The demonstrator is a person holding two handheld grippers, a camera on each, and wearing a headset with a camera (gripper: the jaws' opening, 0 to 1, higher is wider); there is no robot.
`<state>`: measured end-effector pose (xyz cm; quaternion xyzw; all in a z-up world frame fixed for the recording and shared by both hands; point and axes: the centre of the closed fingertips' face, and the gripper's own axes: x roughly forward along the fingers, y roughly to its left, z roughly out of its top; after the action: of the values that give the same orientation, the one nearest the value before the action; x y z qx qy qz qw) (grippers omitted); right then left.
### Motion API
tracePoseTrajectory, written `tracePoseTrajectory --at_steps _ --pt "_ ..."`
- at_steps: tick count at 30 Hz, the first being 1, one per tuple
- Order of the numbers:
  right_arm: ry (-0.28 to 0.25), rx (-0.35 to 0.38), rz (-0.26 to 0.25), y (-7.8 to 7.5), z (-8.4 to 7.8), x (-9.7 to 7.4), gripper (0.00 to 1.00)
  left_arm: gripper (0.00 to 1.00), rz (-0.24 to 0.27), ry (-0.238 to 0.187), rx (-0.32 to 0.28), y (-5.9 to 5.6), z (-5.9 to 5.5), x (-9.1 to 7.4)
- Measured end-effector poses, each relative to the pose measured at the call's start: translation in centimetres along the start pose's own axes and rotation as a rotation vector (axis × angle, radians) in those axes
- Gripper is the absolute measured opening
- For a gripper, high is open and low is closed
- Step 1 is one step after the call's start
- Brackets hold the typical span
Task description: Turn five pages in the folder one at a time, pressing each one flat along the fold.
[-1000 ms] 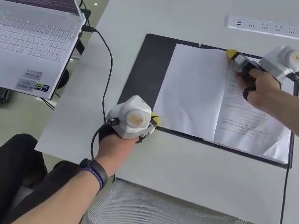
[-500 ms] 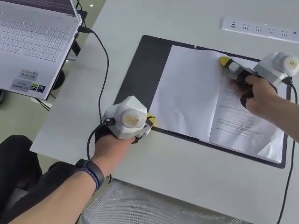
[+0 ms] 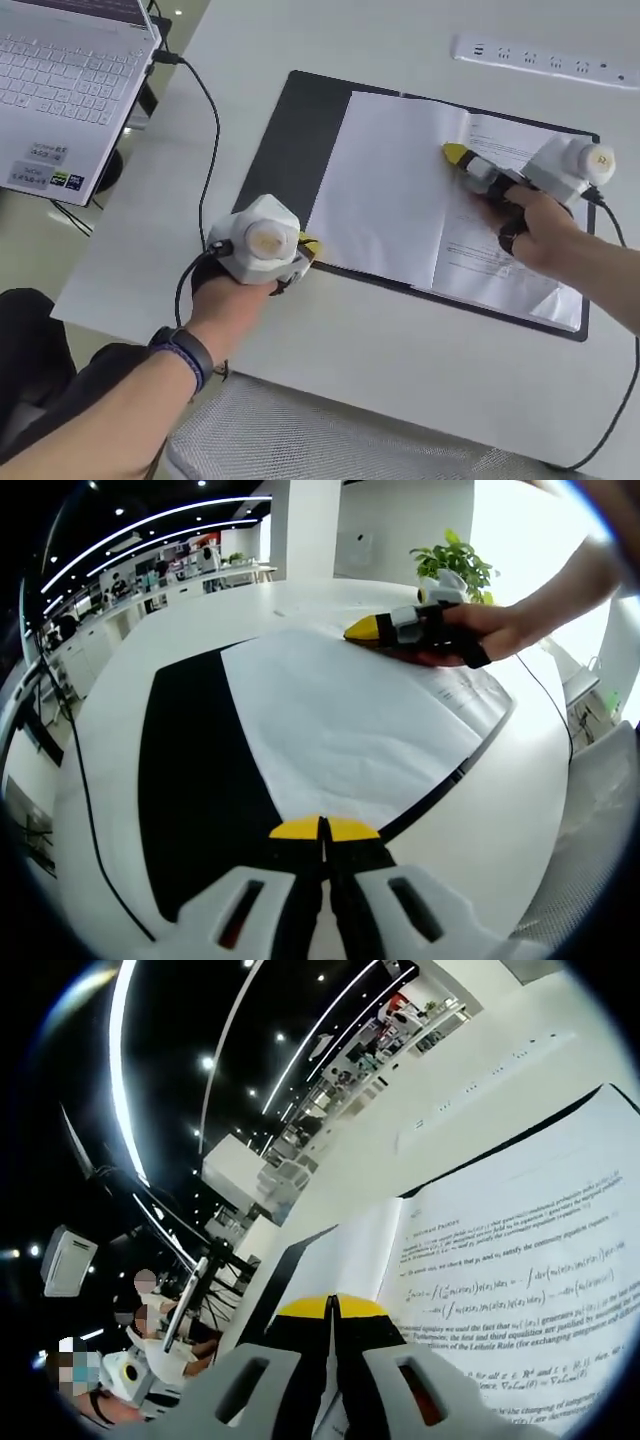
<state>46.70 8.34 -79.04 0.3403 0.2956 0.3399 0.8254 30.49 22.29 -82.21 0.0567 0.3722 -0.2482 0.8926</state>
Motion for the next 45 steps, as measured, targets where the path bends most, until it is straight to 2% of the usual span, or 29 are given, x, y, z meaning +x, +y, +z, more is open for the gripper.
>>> tracePoseTrajectory --at_steps 6,8,10,12,13,16,21,30,36,37,39,45 --pt "0.004 0.014 0.019 1.5 -1.7 -1.5 0.00 0.00 0.000 -0.003 -0.002 -0.1 0.1 -0.1" --pt "0.009 0.007 0.026 1.2 -2.2 -1.8 0.00 0.00 -0.001 -0.004 0.000 -0.2 0.1 -0.2" --pt "0.002 0.026 0.033 1.7 -2.9 -2.4 0.00 0.00 -0.002 -0.005 0.000 -0.4 0.3 -0.6" --pt "0.000 0.043 0.045 2.3 -3.8 -3.1 0.00 0.00 -0.003 -0.009 -0.023 -0.6 0.4 -0.8" --pt "0.019 0.035 0.067 3.0 -4.8 -3.5 0.00 0.00 -0.004 -0.010 -0.032 -0.6 0.4 -0.8" --pt "0.040 0.037 0.090 4.0 -6.3 -4.5 0.00 0.00 -0.003 -0.010 -0.026 -0.3 0.3 -0.7" --pt "0.047 0.038 0.083 4.5 -7.1 -5.3 0.00 0.00 -0.003 -0.011 -0.029 -0.3 0.3 -0.6" --pt "0.089 0.028 0.086 5.9 -9.9 -7.1 0.00 0.00 -0.006 -0.019 -0.027 -0.1 0.2 -0.4" --pt "0.097 0.045 0.083 6.4 -11.2 -8.3 0.00 0.00 -0.016 -0.023 -0.019 -0.1 0.1 -0.3" --pt "0.096 0.050 0.083 5.8 -11.0 -8.2 0.00 0.00 -0.019 -0.022 -0.018 -0.1 0.1 -0.3" --pt "0.096 0.056 0.084 5.6 -11.4 -8.5 0.00 0.00 -0.025 -0.020 -0.015 0.0 0.1 -0.3" --pt "0.109 0.066 0.077 5.8 -12.6 -9.5 0.00 0.00 -0.025 -0.014 -0.010 -0.1 0.0 -0.3"
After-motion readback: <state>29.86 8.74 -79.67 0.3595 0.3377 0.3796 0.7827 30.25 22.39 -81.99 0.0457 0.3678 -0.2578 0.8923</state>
